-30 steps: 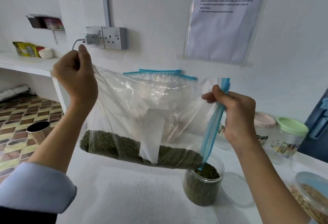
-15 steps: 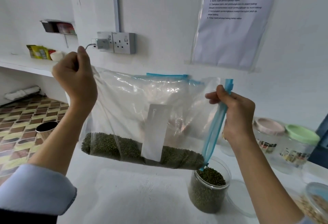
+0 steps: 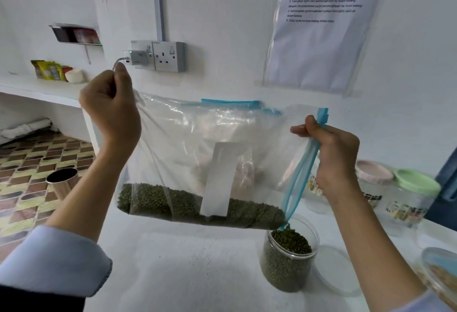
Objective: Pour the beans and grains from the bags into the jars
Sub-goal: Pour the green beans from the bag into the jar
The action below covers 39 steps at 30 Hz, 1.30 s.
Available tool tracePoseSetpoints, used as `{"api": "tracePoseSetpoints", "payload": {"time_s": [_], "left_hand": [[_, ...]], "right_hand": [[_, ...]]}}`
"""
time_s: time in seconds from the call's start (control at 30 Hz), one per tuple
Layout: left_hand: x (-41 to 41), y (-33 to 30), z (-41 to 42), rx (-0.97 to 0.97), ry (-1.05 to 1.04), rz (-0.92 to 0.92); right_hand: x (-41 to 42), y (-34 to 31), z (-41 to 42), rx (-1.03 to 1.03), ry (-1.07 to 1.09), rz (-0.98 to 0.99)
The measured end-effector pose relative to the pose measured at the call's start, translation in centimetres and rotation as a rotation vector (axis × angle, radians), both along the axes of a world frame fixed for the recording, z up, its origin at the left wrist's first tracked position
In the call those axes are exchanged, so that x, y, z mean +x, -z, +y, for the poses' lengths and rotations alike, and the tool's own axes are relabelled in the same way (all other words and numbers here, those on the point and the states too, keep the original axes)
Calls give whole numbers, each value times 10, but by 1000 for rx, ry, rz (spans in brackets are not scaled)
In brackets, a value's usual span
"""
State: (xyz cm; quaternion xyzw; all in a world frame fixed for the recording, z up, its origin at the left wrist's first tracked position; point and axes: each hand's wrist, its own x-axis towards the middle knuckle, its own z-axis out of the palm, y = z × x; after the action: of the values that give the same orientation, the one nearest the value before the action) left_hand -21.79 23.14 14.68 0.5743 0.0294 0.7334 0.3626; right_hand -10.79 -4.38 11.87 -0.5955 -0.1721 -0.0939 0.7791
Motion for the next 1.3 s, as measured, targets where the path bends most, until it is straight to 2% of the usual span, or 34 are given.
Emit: {"api": "tracePoseSetpoints", "payload": {"time_s": [0.3, 0.4, 0.5, 0.6, 0.67, 0.8, 1.07, 1.3], "left_hand": [[7, -2, -6, -32, 29, 13], [7, -5, -5, -45, 49, -16], [8, -6, -6, -29, 59, -14], [6, -8, -5, -29, 44, -26], [5, -7, -3, -22, 22, -19], [2, -7, -1, -34, 1, -23], [-4, -8, 6, -26, -33, -15], [-2, -5, 7, -15, -32, -26]], "right_hand": [[-4, 1, -14, -24, 8, -70], [-3, 4, -17, 38, 41, -64], [-5, 3, -15, -9, -6, -55], [-6, 4, -13, 55, 37, -59], [-8, 5, -11, 28, 8, -75], [-9, 9, -6, 88, 39, -60], [-8, 4, 4, 50, -24, -13], [1, 3, 6, 34, 15, -1]]}}
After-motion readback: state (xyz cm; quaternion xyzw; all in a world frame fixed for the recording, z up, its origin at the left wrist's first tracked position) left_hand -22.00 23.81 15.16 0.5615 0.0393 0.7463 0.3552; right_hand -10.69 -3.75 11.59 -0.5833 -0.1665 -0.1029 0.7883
